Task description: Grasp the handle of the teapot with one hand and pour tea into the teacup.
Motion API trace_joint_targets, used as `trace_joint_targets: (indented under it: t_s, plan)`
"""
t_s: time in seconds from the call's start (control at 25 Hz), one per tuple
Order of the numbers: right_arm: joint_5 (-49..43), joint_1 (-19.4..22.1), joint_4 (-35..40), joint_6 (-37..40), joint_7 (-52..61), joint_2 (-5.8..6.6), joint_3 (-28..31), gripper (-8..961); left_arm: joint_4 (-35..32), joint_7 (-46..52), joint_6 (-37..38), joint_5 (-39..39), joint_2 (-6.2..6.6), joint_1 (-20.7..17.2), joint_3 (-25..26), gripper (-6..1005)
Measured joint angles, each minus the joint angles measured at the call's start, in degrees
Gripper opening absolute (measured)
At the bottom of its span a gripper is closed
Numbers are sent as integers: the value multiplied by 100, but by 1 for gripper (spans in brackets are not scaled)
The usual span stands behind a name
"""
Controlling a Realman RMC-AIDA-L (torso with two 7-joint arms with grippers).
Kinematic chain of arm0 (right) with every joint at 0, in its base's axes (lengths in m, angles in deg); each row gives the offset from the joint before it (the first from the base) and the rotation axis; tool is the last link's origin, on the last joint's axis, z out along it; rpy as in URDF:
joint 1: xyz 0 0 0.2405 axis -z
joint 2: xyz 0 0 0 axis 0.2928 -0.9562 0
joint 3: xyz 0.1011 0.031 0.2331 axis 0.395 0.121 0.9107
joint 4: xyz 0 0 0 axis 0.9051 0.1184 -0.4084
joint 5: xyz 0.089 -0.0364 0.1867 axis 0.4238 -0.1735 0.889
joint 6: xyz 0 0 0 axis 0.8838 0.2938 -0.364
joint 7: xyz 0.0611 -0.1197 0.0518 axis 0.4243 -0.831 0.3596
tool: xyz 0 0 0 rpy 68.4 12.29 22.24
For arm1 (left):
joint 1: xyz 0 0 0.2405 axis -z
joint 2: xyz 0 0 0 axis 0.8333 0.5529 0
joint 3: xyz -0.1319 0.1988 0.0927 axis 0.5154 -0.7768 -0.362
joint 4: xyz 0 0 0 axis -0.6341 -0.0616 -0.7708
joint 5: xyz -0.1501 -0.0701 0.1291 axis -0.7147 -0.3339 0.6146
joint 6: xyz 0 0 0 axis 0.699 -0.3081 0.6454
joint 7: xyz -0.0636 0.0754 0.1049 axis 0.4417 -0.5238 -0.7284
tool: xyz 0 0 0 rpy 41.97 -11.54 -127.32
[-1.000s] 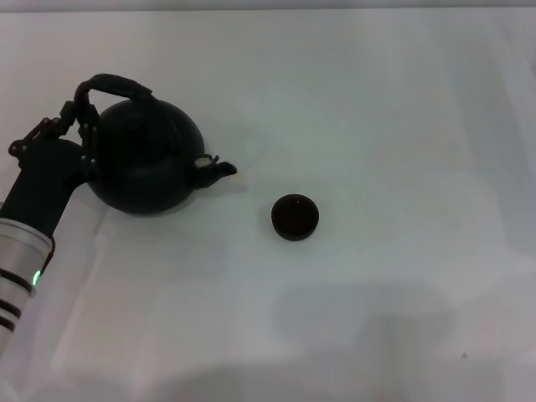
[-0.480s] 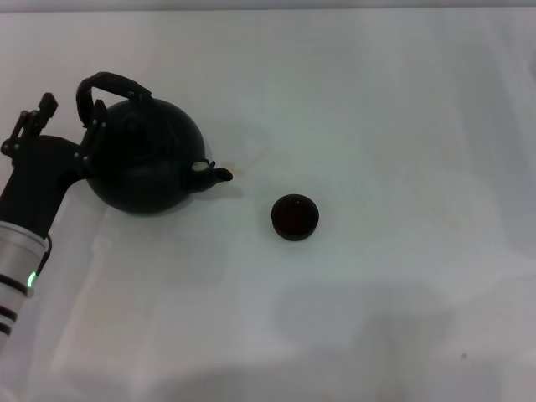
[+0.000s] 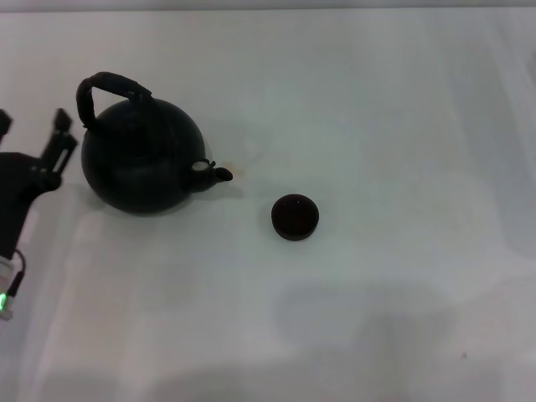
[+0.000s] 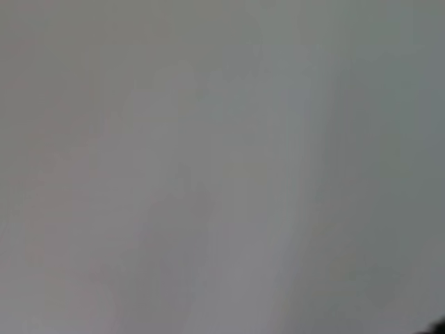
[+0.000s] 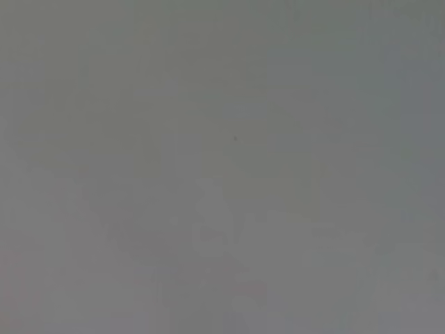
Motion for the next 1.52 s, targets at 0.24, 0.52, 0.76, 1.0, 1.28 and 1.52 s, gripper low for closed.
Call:
trace_joint_targets:
  t_s: [0.24, 0.52, 0.76, 1.0, 1.28, 1.52]
  plan:
    - [-12, 26, 20, 6, -56, 3, -327, 835, 302, 631, 128, -705, 20, 0, 6, 838]
    - [-22, 85, 5, -13, -154, 9, -448, 835, 942, 1500, 132, -1337, 26, 380, 15, 834]
    - [-25, 114, 13, -21, -910, -14, -783, 835, 944, 1502, 130, -1665, 26, 510, 14, 834]
    - [-25, 114, 22, -28, -943, -12, -770, 835, 961, 1492, 84, -1780, 26, 539, 13, 835]
    - [11, 138, 31, -27, -964, 7, -723, 835, 968, 1504, 31, -2100, 26, 612, 14, 835]
    - [30, 227, 147, -52, -965, 15, -710, 835, 1019, 1490, -39, -2139, 22, 787, -3, 835]
